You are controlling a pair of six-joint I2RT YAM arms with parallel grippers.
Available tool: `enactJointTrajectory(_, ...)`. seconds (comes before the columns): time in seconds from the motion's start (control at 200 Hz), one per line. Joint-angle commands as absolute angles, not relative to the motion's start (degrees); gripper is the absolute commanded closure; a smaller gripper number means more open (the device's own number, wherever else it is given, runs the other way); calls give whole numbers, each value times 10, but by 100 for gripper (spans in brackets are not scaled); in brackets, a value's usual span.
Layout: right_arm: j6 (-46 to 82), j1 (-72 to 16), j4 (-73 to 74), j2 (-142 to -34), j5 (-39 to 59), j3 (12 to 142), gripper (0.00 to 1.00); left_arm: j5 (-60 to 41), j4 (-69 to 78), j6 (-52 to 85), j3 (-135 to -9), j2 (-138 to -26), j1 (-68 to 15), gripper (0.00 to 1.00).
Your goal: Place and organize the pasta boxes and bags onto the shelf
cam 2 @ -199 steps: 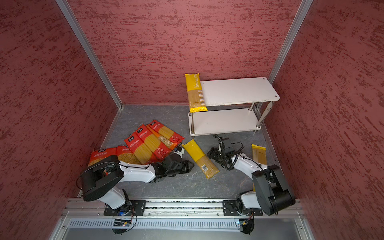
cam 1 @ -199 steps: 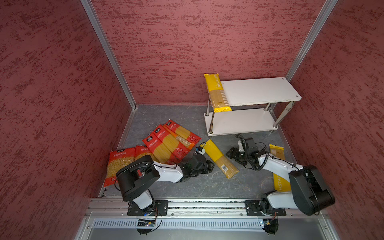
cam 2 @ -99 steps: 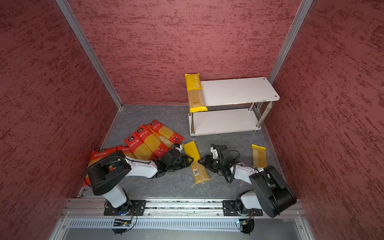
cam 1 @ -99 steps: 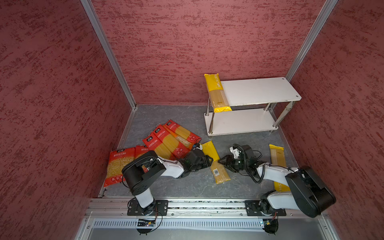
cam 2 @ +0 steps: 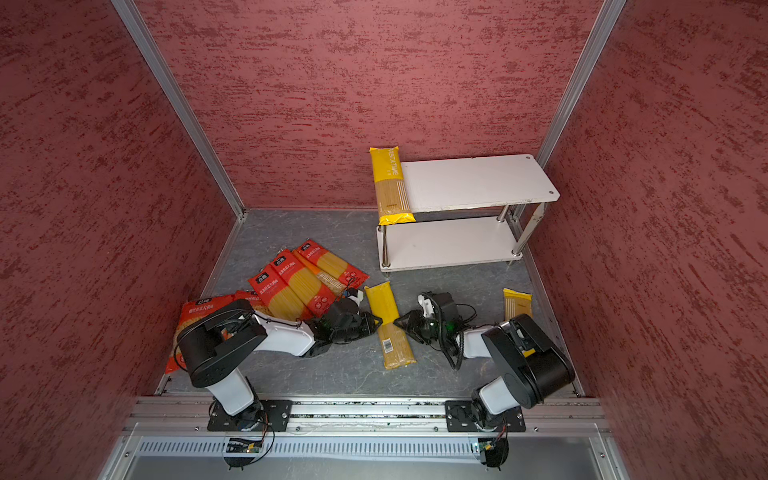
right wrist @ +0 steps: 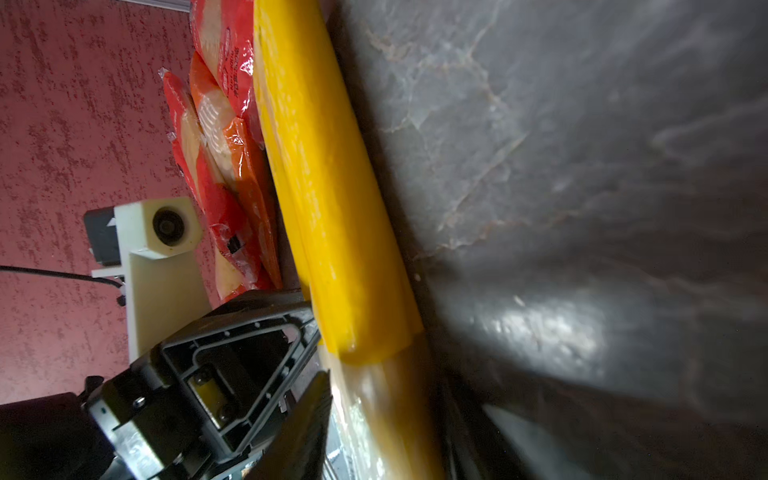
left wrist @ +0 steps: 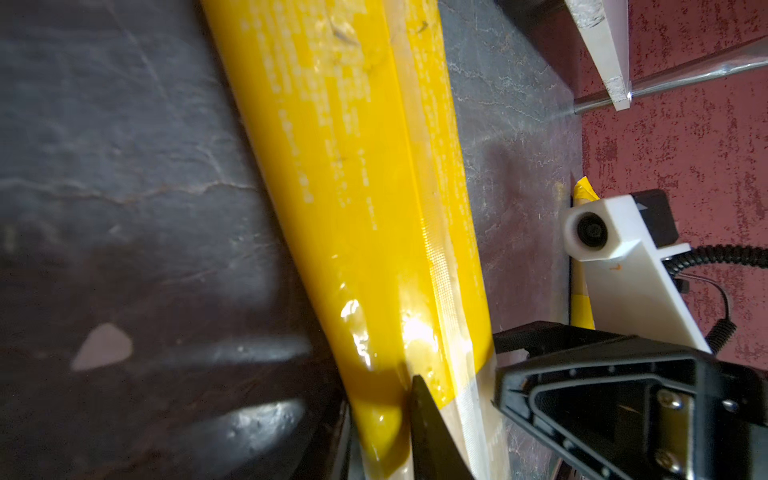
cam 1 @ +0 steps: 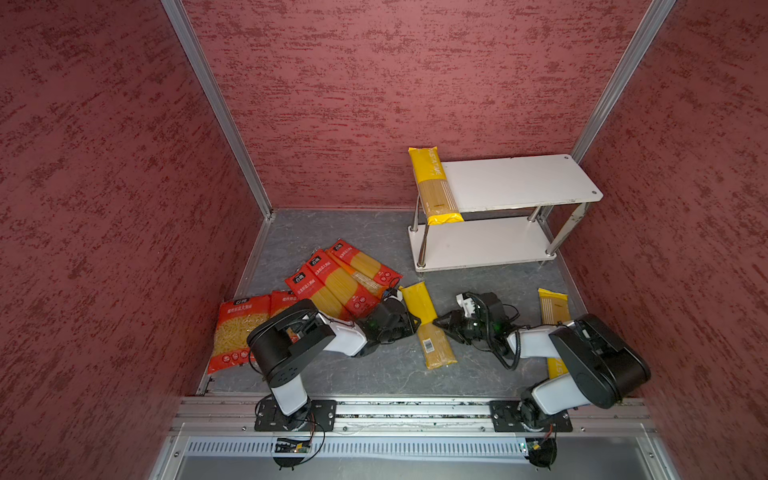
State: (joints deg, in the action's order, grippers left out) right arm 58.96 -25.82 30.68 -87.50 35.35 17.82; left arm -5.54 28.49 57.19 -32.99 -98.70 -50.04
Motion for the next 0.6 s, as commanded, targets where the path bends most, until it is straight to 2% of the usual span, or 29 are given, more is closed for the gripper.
enactJointTrajectory(0.0,610,-285,360,-900,346,183,67,-78,294,564,-322,-991,-499,76)
enactJointTrajectory(0.09,613,-288,355,-892,336,182,78,-80,298,567,-322,-987,-500,76)
enactJointTrajectory(0.215,585,-288,265,-840,293,193,86,-69,279,558,-337,-974,-512,74)
enactJointTrajectory(0.401,499,-288,-17,-727,189,261,93,-64,257,560,-341,-961,-524,58)
enactJointTrajectory(0.521,444,-288,-205,-662,114,314,95,-54,245,553,-335,-936,-522,55)
enactJointTrajectory(0.596,423,-287,-342,-642,25,359,96,-51,232,541,-337,-920,-517,55)
